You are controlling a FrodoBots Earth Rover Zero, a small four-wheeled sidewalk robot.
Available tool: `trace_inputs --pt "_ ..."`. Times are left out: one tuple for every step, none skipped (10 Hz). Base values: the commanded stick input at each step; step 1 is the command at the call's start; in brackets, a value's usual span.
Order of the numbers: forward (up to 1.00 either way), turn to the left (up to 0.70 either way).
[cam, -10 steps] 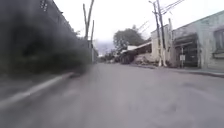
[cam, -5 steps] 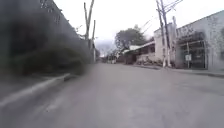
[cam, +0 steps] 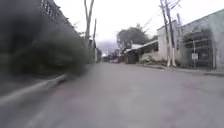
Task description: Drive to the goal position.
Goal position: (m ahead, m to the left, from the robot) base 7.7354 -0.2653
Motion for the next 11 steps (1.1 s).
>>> trace_inputs --pt "1.00 0.00" --pt "1.00 0.00" --pt "1.00 0.00" --pt "1.00 0.00" --pt "1.00 0.00" --pt "1.00 0.00" --pt "1.00 0.00" --pt "1.00 0.00" --pt "1.00 0.00" --pt "1.00 0.00" --pt "1.00 0.00"
